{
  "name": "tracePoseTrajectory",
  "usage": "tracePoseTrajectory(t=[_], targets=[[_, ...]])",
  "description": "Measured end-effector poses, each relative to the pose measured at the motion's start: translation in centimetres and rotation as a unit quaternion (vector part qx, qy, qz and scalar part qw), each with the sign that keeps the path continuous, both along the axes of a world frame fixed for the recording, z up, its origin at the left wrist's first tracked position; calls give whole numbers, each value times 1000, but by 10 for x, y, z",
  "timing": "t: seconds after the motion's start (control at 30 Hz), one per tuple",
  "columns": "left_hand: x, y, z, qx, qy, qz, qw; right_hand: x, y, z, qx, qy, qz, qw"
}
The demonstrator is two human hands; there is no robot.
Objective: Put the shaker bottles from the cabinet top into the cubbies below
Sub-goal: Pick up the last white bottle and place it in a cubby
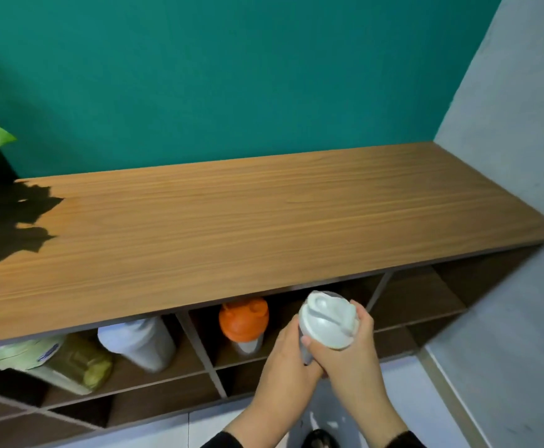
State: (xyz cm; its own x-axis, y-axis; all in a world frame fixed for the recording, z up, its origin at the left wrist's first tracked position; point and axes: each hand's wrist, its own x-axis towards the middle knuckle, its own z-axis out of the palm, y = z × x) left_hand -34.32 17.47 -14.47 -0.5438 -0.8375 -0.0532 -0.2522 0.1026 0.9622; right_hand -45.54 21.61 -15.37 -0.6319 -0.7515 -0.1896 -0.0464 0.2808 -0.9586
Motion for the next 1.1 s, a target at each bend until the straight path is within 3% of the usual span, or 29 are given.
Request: tracePoseTrajectory(t=[0.17,0.53,0.83,1.0,1.1], targets=[[-15,-22,-26,111,-82,64,988,-12,-34,-34,48,27,5,998],[-32,-49,-53,172,-137,56,974,-30,-64,-69,154,16,-24,988],[-29,-35,-55,183,-57,120,974,-27,-56,-59,111,-49,2,993],[-34,-37,-54,238,-101,112,959,-22,-52,-53,88,-60,10,994],[-38,-45,-49,248,-84,120,958,-21,-50,-50,74,-54,1,996]])
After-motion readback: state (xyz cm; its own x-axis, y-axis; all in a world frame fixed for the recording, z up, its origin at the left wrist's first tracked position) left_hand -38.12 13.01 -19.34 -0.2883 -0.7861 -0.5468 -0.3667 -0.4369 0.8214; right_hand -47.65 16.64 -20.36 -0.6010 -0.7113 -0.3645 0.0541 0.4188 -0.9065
